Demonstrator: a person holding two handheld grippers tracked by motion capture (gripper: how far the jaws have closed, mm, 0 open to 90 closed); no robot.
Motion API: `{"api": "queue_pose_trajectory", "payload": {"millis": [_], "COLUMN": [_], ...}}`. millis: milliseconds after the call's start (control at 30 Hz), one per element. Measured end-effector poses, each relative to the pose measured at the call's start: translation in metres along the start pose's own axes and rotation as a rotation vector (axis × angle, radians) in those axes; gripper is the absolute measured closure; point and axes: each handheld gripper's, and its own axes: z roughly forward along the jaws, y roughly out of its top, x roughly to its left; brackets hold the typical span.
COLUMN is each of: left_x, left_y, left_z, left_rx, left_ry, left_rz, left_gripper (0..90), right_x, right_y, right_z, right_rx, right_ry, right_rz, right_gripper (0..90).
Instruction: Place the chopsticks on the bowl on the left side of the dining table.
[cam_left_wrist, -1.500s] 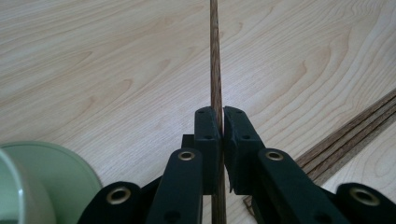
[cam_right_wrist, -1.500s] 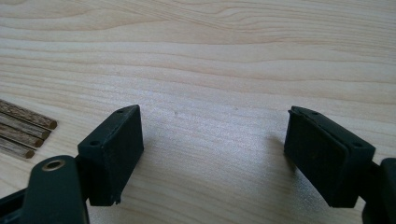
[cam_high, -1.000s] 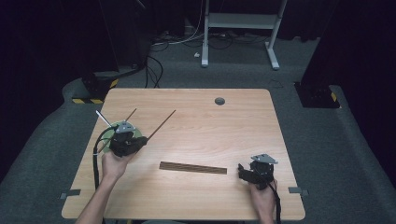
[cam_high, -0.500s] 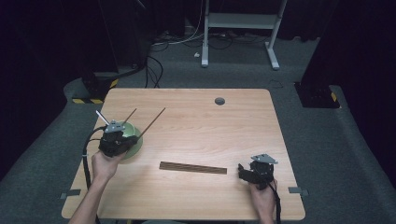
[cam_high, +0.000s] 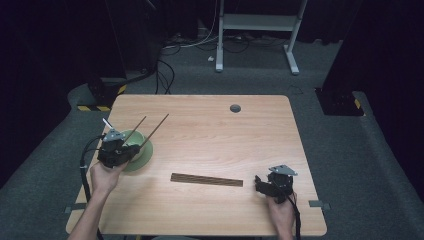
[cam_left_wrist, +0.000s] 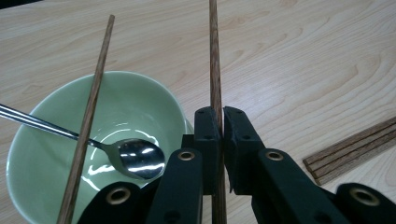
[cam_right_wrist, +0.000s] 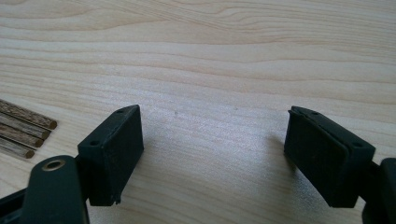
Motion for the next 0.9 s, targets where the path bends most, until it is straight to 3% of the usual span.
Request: {"api": "queue_pose_trajectory", "payload": {"millis": [533,900], "left_x": [0.018,0.028], "left_y": [-0.004,-0.008], "left_z": [-0.010,-0.012], "left_rx": [0.017,0.019], "left_ry": [0.058,0.075], "left_rz": [-0.014,-0.035], "left_gripper": [84.1,84.0], "right_x": [0.000,0.000], "right_y": [0.000,0.000], "right_z": [0.000,0.000], "right_rx": [0.000,0.000], "right_ry": [0.000,0.000], "right_rz": [0.000,0.000], "right_gripper": [19.1,19.0]}}
